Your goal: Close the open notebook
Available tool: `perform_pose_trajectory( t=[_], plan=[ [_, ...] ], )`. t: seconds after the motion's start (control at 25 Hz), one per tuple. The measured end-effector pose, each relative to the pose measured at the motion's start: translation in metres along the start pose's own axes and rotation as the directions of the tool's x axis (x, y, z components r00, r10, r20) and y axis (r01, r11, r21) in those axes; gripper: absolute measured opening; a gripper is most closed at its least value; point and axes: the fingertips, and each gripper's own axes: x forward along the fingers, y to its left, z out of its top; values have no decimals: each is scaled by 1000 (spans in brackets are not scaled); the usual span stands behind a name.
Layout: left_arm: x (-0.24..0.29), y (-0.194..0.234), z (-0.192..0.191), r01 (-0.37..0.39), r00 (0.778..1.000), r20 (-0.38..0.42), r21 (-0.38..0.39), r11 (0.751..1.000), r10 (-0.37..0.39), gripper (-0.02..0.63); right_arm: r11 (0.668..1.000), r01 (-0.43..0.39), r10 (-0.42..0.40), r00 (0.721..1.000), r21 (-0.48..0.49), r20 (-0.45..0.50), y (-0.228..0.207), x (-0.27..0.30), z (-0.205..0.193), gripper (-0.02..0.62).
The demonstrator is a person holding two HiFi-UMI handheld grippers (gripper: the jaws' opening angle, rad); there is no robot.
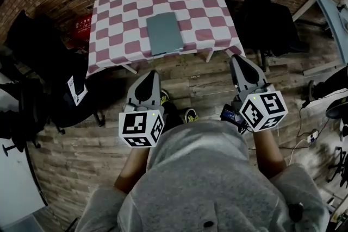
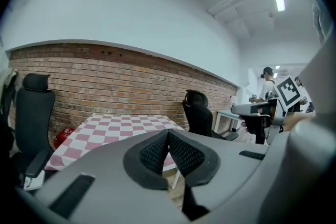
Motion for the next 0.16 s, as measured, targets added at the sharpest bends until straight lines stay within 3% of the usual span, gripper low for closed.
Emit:
perform_pose_trajectory(
  t=[0.16],
  plan=[
    [0, -1, 0, 4, 1000, -4, 3, 1000, -4, 11, 1000, -4, 3, 1000, -9, -10, 0, 1, -4, 26]
  ],
)
